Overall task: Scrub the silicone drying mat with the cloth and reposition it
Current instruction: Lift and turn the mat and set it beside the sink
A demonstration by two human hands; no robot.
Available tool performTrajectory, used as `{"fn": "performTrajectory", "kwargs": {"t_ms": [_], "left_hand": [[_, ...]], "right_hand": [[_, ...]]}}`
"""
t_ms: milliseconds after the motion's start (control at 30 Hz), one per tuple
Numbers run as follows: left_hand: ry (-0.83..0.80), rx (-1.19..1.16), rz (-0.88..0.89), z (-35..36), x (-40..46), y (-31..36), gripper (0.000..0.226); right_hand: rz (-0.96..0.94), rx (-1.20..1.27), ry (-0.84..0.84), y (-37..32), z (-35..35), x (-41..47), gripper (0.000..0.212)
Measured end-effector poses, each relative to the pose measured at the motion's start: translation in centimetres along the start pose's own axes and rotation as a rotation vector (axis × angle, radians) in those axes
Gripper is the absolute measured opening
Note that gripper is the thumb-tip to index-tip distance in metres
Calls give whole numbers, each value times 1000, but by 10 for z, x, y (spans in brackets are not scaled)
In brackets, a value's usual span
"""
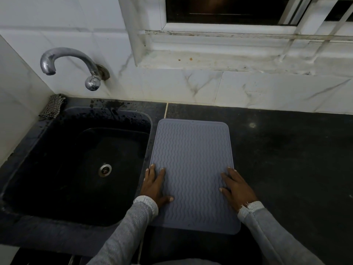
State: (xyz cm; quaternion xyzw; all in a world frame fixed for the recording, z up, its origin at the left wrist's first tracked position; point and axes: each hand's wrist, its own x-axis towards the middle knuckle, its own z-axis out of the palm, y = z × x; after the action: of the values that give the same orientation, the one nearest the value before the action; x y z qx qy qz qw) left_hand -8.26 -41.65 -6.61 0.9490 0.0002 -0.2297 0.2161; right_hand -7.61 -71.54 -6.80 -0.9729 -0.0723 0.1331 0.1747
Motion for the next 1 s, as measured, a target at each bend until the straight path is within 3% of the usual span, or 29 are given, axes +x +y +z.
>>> {"fn": "performTrajectory", "kwargs": {"t_ms": [500,767,1000], "left_hand": [[-25,155,40,-2,-3,18,109],[-207,272,38,7,10,32,120],[-218,310,9,14,14,29,124]], "right_hand": [[-13,43,25,-3,-8,3,63],[-48,-44,-200,-10,-15,17,80],[-34,-53,-239,-11,-16,18,78]]}}
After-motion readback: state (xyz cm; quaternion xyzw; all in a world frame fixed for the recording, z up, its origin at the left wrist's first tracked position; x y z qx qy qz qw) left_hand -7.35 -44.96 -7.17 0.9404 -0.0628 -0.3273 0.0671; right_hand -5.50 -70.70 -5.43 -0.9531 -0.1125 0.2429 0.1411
